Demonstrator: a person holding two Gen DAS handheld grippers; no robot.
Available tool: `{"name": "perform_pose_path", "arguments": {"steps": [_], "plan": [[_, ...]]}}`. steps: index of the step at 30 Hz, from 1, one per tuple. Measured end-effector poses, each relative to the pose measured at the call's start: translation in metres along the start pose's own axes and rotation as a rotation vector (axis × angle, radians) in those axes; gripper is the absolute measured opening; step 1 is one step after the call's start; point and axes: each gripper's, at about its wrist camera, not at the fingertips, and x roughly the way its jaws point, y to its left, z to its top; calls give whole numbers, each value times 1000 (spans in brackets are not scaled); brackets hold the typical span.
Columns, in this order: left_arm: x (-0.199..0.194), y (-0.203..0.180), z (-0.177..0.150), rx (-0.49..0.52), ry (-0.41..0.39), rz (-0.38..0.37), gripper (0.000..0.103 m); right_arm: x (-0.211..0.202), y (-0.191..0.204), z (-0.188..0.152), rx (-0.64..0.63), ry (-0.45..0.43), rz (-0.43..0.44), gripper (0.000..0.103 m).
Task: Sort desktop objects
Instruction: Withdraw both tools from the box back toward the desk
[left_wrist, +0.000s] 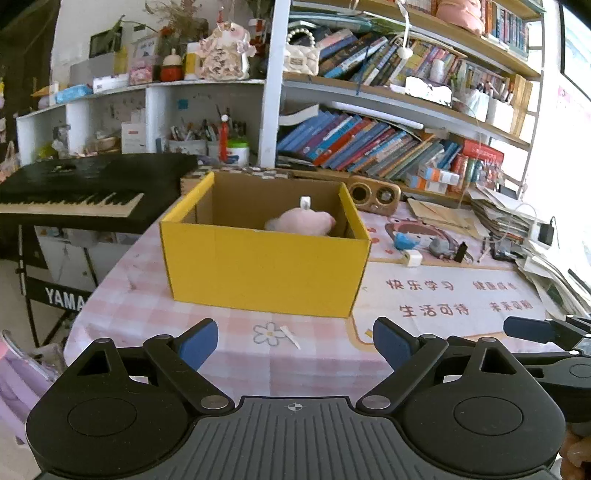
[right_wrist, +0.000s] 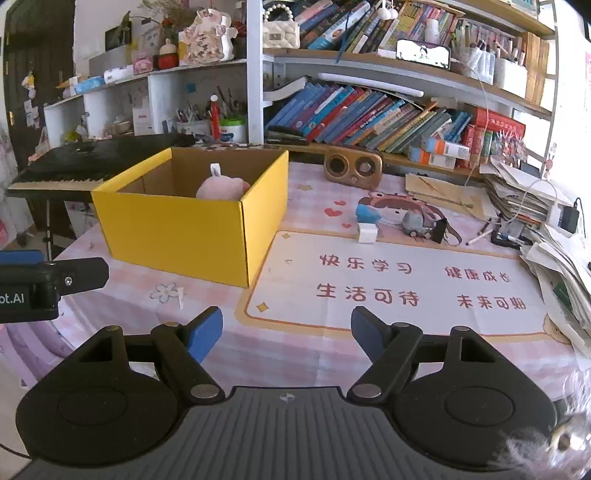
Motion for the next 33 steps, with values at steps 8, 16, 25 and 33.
{"name": "perform_pose_path", "arguments": {"steps": [8, 16, 25, 33], "plan": [[9, -14, -1, 21, 22, -39, 93, 0, -12, -5, 23, 20, -33, 76], [26, -41, 3, 57, 43, -100, 93, -1, -40, -10, 64, 36, -91, 77], [51, -82, 13, 113, 66, -177, 93, 2, -84, -11, 125, 54, -166, 78], [76, -116, 20, 139, 92, -218, 93, 15, -121, -8, 154, 73, -197, 78]]}}
